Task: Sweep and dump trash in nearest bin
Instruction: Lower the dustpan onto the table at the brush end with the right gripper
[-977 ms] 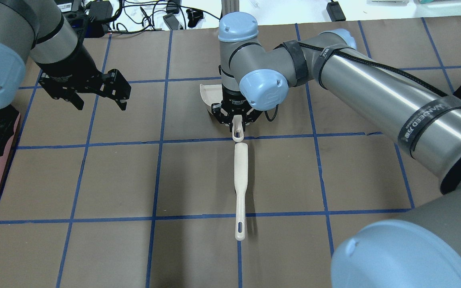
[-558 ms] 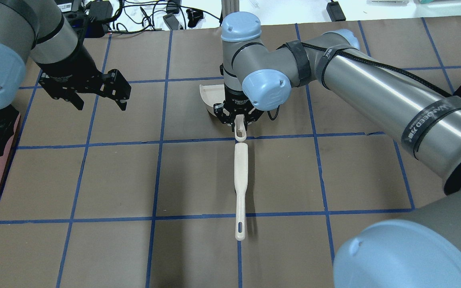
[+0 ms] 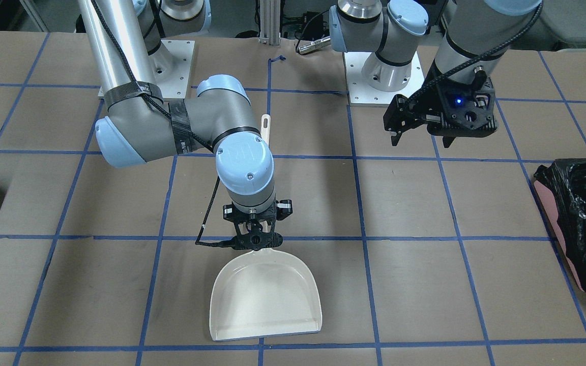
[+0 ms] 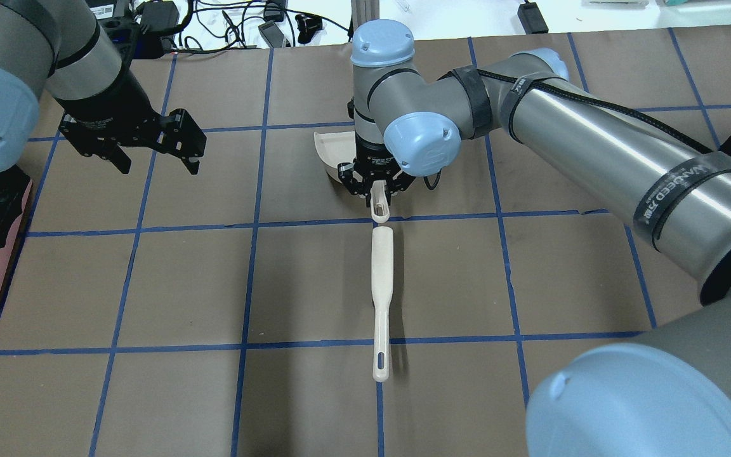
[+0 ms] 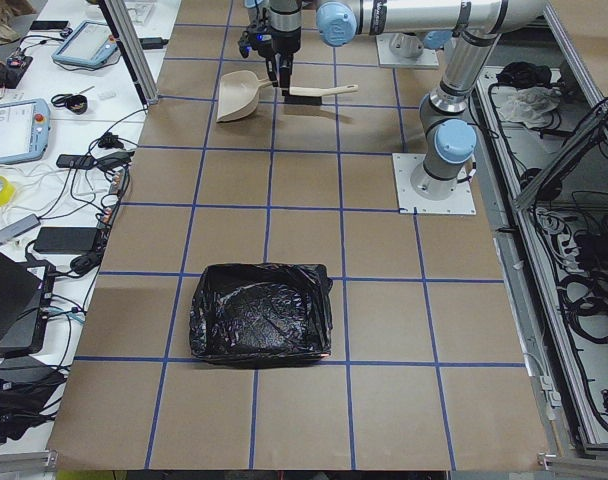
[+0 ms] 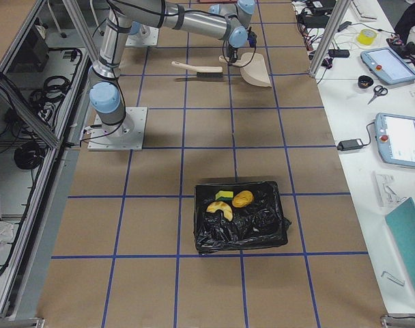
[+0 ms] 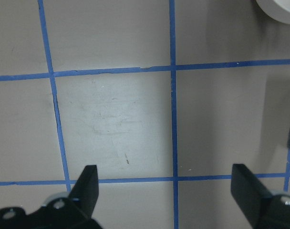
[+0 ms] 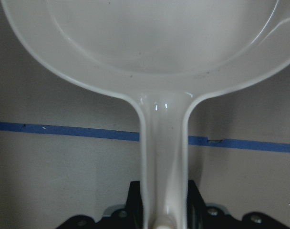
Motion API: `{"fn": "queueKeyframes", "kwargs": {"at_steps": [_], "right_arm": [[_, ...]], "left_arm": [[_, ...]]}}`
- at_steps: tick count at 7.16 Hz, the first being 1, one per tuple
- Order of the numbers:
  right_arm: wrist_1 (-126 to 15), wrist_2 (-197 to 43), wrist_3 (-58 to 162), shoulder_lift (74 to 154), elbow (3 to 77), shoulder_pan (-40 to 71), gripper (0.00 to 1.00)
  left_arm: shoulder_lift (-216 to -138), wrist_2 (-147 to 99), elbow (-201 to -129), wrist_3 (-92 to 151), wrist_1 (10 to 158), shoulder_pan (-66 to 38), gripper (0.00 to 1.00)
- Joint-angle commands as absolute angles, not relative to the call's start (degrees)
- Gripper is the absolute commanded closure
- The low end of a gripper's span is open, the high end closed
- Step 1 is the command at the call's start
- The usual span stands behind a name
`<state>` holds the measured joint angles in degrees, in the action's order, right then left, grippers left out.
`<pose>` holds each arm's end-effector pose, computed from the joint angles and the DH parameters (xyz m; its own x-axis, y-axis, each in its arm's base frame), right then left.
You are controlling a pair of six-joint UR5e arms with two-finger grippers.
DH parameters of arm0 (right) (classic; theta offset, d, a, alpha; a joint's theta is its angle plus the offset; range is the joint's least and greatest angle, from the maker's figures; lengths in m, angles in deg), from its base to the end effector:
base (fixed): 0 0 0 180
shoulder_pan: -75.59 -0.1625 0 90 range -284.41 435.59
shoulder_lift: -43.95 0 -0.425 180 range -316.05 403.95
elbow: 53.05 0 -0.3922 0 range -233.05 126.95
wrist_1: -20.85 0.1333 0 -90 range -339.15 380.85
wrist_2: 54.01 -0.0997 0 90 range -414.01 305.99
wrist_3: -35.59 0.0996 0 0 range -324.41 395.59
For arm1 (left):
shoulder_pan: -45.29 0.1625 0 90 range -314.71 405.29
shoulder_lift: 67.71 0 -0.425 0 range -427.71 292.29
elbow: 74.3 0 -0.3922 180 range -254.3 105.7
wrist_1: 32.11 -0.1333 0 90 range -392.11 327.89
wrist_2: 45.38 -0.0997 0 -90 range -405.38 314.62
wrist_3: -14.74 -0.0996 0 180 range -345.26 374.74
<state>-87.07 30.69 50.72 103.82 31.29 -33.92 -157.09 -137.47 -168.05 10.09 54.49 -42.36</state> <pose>0.3541 -0.5727 0.2577 -0.9960 -0.0670 -0.0588 -0.0744 0.9882 0.1341 -0.1096 -0.4921 0.4670 -0.9985 0.0400 -0.0367 0.0401 0.9992 -0.0017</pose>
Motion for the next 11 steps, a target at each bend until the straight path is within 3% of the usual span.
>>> {"fn": "queueKeyframes", "kwargs": {"at_steps": [1, 6, 9, 10, 11], "right_arm": [[-86.9, 30.8, 51.2, 104.0, 31.3, -33.9, 1.00], [-87.0, 31.0, 51.8, 104.1, 31.4, -33.8, 1.00], [-87.0, 30.9, 51.9, 104.2, 31.7, -33.9, 0.72], [-87.1, 31.0, 51.9, 104.2, 31.8, -33.9, 0.54], [-87.0, 30.9, 52.0, 104.2, 31.8, -33.8, 0.46]], "left_arm": [[-157.0, -137.3, -168.0, 10.1, 54.4, -42.4, 0.00], [-156.7, -137.2, -168.1, 10.1, 54.5, -42.4, 0.00], [-156.7, -136.6, -168.0, 10.1, 54.3, -42.5, 0.00], [-156.7, -136.6, -168.0, 10.1, 54.3, -42.5, 0.00], [-156.7, -136.6, -168.0, 10.1, 54.4, -42.5, 0.00]]}}
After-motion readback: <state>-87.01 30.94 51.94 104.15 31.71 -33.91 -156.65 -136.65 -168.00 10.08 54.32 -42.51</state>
